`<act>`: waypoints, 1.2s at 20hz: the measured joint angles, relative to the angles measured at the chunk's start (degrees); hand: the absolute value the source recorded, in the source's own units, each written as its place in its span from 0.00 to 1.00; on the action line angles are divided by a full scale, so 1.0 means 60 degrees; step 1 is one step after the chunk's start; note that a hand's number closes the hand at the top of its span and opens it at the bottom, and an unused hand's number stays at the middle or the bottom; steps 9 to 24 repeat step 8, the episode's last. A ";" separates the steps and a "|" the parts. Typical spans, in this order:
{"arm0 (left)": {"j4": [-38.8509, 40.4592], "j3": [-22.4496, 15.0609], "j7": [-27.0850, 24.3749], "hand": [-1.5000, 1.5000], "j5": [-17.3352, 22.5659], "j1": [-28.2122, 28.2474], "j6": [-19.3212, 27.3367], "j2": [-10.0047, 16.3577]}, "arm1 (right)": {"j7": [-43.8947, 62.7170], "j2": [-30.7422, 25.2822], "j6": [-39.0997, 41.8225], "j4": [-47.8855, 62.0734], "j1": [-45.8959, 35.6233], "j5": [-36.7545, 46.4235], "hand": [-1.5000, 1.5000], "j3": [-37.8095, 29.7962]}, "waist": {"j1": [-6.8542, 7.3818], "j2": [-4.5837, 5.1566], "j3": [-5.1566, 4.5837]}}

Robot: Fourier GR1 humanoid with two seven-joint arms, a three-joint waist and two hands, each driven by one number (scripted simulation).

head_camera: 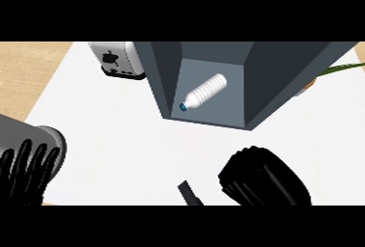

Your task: Pick up the bottled water, place it into the cabinet and close the cabinet

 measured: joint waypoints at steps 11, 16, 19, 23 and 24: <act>0.0148 0.0030 0.0048 0.00 0.0083 -0.0061 -0.0178 -0.0039 | -0.0167 0.0256 -0.2406 0.3433 -0.3810 -0.0443 1.00 -0.0850 | 0.0027 -0.0084 0.0062; 0.0148 0.0030 0.0048 0.00 0.0083 -0.0061 -0.0178 -0.0039 | -0.0167 0.0256 -0.2406 0.3433 -0.3810 -0.0443 1.00 -0.0850 | 0.0027 -0.0084 0.0062; 0.0148 0.0030 0.0048 0.00 0.0083 -0.0061 -0.0178 -0.0039 | -0.0167 0.0256 -0.2406 0.3433 -0.3810 -0.0443 1.00 -0.0850 | 0.0027 -0.0084 0.0062; 0.0148 0.0030 0.0048 0.00 0.0083 -0.0061 -0.0178 -0.0039 | -0.0167 0.0256 -0.2406 0.3433 -0.3810 -0.0443 1.00 -0.0850 | 0.0027 -0.0084 0.0062; 0.0148 0.0030 0.0048 0.00 0.0083 -0.0061 -0.0178 -0.0039 | -0.0167 0.0256 -0.2406 0.3433 -0.3810 -0.0443 1.00 -0.0850 | 0.0027 -0.0084 0.0062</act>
